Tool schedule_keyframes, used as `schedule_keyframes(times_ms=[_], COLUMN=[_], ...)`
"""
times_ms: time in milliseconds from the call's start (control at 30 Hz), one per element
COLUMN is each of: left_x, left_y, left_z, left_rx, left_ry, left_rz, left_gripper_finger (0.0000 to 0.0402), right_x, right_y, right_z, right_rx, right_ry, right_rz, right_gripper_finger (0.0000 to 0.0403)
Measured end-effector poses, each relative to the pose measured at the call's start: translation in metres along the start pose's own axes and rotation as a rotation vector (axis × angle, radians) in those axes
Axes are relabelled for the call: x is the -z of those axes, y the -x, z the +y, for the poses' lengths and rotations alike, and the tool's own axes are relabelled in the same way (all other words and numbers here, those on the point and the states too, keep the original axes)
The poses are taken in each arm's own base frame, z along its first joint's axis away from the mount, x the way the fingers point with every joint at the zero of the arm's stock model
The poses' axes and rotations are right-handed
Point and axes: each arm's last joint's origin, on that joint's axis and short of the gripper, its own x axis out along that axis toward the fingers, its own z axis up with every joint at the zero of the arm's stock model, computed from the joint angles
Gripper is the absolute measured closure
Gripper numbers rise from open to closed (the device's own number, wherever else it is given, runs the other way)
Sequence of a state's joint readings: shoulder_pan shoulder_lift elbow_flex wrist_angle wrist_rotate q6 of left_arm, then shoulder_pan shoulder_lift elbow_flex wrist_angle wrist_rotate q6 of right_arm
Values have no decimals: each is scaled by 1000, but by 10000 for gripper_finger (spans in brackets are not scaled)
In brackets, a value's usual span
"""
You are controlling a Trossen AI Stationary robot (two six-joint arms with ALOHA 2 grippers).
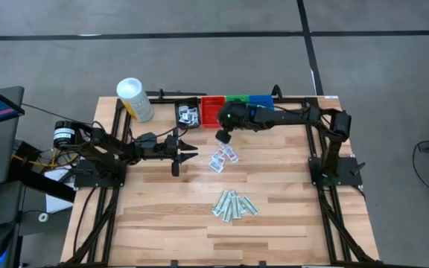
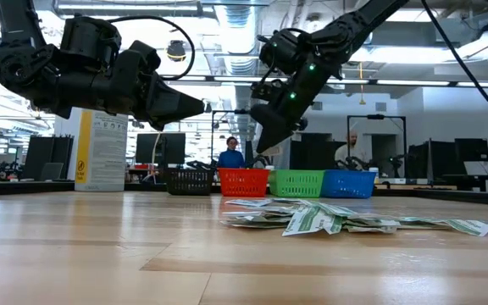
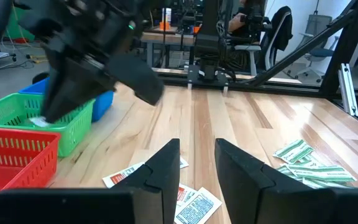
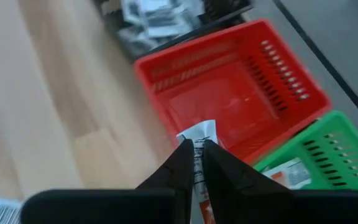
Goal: Pick & Place First Aid Supplies
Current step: Put the orange ointment pack into the green bin
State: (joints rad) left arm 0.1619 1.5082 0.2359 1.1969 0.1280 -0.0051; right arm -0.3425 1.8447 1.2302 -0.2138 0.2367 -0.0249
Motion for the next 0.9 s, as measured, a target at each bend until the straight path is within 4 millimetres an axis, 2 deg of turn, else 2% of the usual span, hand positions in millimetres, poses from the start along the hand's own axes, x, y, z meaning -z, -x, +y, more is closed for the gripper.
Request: schedule_keyframes(times_ms=[200, 533, 700, 900], left_x=[0, 0, 0, 0], left_y=[0, 0, 0, 0], left_z=[0, 0, 0, 0], left_rx=[0, 0, 0, 0], left_ry=[0, 0, 0, 0], left_rz=[0, 0, 0, 0], left_gripper_finger=[300, 300, 300, 300], right_x=[-2, 7, 12, 12], right_y=[-4, -10, -14, -13], right_z=[-26, -67, -77, -74], right_rx=[47, 128, 147, 149], right_ry=[-88, -172, -239, -236], right_rz=[-4, 50, 72, 75], right_gripper_finger=[373, 374, 367, 334])
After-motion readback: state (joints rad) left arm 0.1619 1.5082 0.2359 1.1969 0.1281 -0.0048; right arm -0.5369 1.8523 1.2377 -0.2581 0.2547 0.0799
